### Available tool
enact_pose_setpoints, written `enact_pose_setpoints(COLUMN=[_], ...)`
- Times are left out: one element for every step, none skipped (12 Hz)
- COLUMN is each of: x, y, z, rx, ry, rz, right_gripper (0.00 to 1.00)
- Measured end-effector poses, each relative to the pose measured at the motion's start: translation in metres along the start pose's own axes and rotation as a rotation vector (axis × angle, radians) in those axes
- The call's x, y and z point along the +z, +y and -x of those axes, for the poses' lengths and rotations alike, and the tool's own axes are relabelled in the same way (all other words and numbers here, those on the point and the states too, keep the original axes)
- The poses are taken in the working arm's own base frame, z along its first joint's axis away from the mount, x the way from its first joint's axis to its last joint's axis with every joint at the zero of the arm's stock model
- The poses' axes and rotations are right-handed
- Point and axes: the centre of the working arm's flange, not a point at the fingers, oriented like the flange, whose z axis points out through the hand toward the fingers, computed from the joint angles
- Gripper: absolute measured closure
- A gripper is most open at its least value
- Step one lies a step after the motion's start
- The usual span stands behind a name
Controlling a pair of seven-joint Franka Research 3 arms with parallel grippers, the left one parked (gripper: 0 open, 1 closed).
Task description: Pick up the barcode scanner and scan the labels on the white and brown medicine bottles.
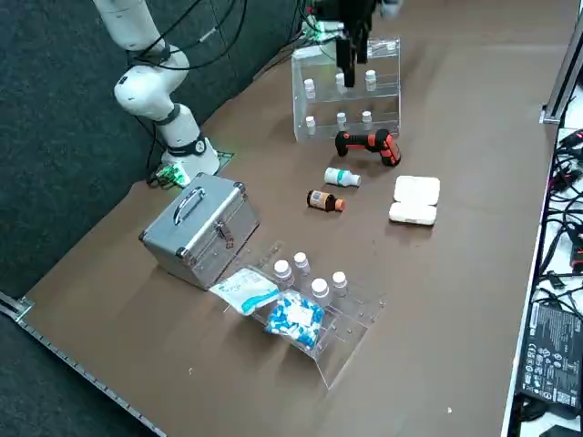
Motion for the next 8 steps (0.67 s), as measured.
enact_pose_setpoints(x=[0.022,0.042,0.060,0.076,0.090,0.103,0.117,0.129], y=[-0.009,-0.017,-0.025,-0.033,-0.041,-0.050,-0.060,-0.069], z=[-0.001,-0.001,0.002,0.005,0.008,0.012,0.016,0.020], rx=[-0.010,-0.022,-0.034,-0.044,-0.043,-0.030,-0.018,-0.010], ry=[-0.006,-0.019,-0.032,-0.042,-0.049,-0.051,-0.049,-0.044], rz=[-0.006,-0.006,-0.005,-0.003,-0.001,0.002,0.006,0.009], right_gripper=[0.00,0.00,0.00,0.00,0.00,0.00,0.00,0.00])
